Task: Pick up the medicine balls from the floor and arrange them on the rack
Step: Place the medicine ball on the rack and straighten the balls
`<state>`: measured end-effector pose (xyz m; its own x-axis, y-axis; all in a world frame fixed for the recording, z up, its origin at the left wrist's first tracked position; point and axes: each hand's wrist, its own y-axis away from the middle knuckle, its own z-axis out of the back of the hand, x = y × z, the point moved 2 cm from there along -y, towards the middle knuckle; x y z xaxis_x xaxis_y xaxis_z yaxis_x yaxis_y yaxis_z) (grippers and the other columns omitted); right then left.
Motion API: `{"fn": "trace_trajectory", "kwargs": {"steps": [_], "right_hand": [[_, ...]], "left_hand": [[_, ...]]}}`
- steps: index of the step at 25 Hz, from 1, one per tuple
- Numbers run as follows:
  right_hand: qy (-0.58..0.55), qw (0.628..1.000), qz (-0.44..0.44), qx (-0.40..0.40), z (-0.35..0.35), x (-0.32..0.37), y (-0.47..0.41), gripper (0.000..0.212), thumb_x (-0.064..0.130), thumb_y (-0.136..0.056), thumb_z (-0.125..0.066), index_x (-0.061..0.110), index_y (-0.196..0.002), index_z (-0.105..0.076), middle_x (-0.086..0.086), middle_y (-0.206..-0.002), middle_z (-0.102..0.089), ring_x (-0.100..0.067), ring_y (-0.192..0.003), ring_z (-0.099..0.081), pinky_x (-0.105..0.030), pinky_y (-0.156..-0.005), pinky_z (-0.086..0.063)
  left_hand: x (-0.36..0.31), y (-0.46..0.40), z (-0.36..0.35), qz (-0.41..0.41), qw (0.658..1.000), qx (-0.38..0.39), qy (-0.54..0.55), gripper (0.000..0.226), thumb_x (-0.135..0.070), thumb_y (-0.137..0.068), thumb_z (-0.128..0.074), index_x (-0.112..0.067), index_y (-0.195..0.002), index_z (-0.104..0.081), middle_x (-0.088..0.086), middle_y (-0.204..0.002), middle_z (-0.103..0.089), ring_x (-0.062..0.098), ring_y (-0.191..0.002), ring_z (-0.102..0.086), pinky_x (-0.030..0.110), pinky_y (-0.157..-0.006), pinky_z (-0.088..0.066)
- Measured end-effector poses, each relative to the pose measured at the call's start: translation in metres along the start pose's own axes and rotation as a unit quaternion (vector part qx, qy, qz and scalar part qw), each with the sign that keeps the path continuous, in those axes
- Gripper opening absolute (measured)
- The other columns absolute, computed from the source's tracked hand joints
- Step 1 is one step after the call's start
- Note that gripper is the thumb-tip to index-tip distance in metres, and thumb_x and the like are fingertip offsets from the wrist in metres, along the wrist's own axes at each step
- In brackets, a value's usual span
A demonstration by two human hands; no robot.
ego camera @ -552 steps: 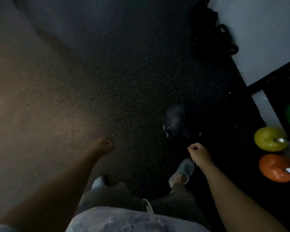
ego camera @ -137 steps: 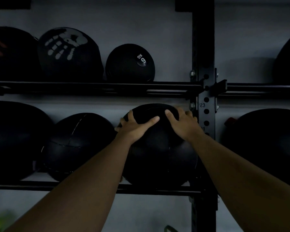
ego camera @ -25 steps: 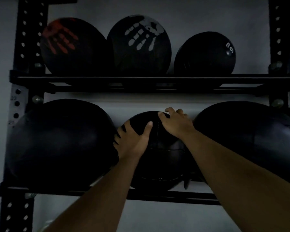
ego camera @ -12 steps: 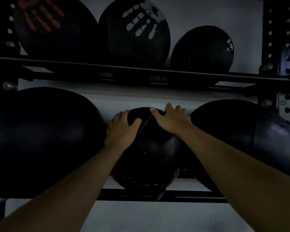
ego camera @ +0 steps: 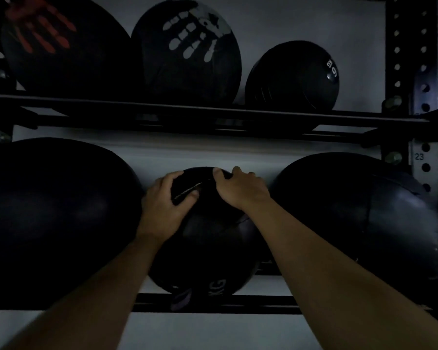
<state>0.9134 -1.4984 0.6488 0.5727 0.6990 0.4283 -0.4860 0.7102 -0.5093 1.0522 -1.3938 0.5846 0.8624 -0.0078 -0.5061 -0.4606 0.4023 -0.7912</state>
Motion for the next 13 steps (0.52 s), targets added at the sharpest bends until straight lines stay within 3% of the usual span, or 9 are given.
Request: {"fn": "trace_trajectory", "kwargs": {"steps": [3,5,8,11,13], "right_hand": [[0.076,0.997,0.011,-0.027,0.006,-0.002,0.013,0.087,0.076,-0.096,-0.02,0.017,-0.158,-0.028,-0.023,-0.159,-0.035,-0.042,-0.145,-0.033,-0.052,-0.11,-0.036],[0.071,0.997,0.034,-0.027,0.015,-0.005,0.0,0.089,0.079,-0.092,-0.026,0.02,-0.158,-0.028,-0.019,-0.162,-0.03,-0.04,-0.148,-0.028,-0.053,-0.114,-0.032],[-0.053,0.996,0.068,0.039,0.011,-0.008,-0.009,0.075,0.08,-0.087,-0.037,0.035,-0.148,-0.044,-0.008,-0.156,-0.041,-0.032,-0.142,-0.038,-0.049,-0.115,-0.036],[-0.139,0.987,0.064,0.049,0.001,-0.009,-0.015,0.079,0.086,-0.075,-0.033,0.045,-0.139,-0.054,-0.003,-0.147,-0.052,-0.029,-0.135,-0.049,-0.049,-0.113,-0.04],[-0.128,0.99,0.047,0.041,0.0,-0.011,-0.014,0.083,0.086,-0.078,-0.028,0.039,-0.143,-0.051,-0.008,-0.147,-0.05,-0.035,-0.136,-0.046,-0.052,-0.113,-0.038]], "left_hand": [[0.011,-0.012,0.018,-0.028,0.997,0.069,0.025,0.072,-0.067,-0.079,-0.043,-0.036,-0.144,-0.052,0.0,-0.141,-0.056,0.024,-0.132,-0.053,0.044,-0.113,-0.043],[-0.001,-0.004,0.008,0.039,0.999,0.022,0.023,0.071,-0.064,-0.084,-0.038,-0.037,-0.149,-0.049,0.0,-0.154,-0.049,0.026,-0.143,-0.045,0.052,-0.121,-0.033],[-0.036,0.037,-0.022,0.164,0.98,-0.112,-0.028,0.072,-0.063,-0.089,-0.034,-0.034,-0.155,-0.04,0.006,-0.166,-0.035,0.036,-0.154,-0.027,0.062,-0.125,-0.016],[-0.05,0.05,-0.045,0.134,0.973,-0.171,-0.078,0.084,-0.075,-0.084,-0.035,-0.027,-0.152,-0.045,0.01,-0.162,-0.042,0.039,-0.152,-0.031,0.063,-0.12,-0.02],[-0.035,0.036,-0.037,0.101,0.976,-0.176,-0.081,0.079,-0.073,-0.081,-0.037,-0.028,-0.145,-0.053,0.008,-0.151,-0.055,0.036,-0.143,-0.043,0.06,-0.117,-0.027]]}}
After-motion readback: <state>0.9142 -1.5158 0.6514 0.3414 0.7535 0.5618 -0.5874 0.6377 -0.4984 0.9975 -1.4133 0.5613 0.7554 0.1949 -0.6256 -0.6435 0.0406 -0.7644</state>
